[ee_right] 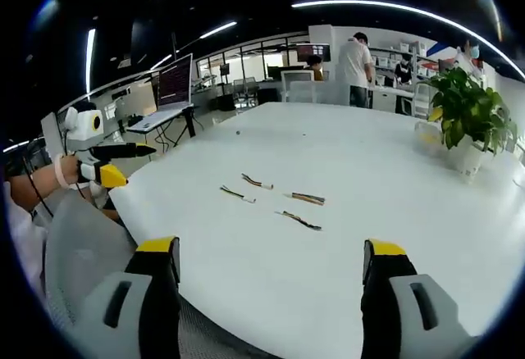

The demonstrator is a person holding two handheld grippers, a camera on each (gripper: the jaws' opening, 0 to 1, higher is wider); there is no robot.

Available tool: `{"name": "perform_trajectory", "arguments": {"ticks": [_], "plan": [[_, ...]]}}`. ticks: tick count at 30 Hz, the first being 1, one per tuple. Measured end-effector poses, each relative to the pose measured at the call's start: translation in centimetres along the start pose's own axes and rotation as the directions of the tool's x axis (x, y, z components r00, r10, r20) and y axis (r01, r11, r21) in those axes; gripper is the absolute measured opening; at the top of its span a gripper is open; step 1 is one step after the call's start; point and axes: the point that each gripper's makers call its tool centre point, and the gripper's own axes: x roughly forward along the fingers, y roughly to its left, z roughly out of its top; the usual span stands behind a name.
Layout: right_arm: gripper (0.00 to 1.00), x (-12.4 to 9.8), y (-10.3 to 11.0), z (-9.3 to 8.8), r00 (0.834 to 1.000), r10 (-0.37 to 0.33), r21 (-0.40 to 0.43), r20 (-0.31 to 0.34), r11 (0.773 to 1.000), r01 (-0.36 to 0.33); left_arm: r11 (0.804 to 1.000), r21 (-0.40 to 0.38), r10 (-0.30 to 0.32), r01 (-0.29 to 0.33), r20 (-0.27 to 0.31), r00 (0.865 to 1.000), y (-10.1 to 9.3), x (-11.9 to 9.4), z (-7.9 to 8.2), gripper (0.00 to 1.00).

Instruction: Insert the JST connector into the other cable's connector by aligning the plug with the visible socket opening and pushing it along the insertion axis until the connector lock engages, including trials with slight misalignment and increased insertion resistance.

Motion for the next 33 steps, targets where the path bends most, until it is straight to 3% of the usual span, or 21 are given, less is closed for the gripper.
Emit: {"name": "perform_trajectory", "arguments": {"ticks": [4,10,16,21,25,33], "plan": [[0.91,0.1,-0.2,0.0,1.0,0.002,-0.003,-0.008,1.0,-0.002,1.0,0.011,0.006,-0.006,-0.012,1.0,0.1,0.0,-0.2,0.99],[0.9,0.3,-0.2,0.0,1.0,0.006,-0.013,-0.018,1.0,-0.006,1.0,-0.022,0.001,0.0,0.019,1.0,0.3,0.1,0.7,0.99],[0.91,0.5,0.0,-0.3,0.999,0.029,-0.03,-0.035,0.999,-0.03,1.0,-0.008,-0.004,0.004,0.026,1.0,0.5,0.3,1.0,0.99],[0.9,0.5,-0.2,-0.6,0.999,0.022,-0.022,-0.045,0.999,-0.023,0.999,-0.034,-0.005,0.005,0.013,1.0,0.5,0.5,0.0,0.99],[0.89,0.5,-0.2,-0.6,0.999,0.036,0.002,-0.036,0.999,-0.036,0.999,-0.053,-0.001,-0.001,-0.034,0.999,0.7,0.7,-1.6,0.99],[0.89,0.3,0.0,-0.2,0.999,0.051,0.029,-0.02,0.998,-0.05,0.999,-0.035,0.007,-0.008,-0.031,0.999,0.8,0.8,-1.6,0.99]]}}
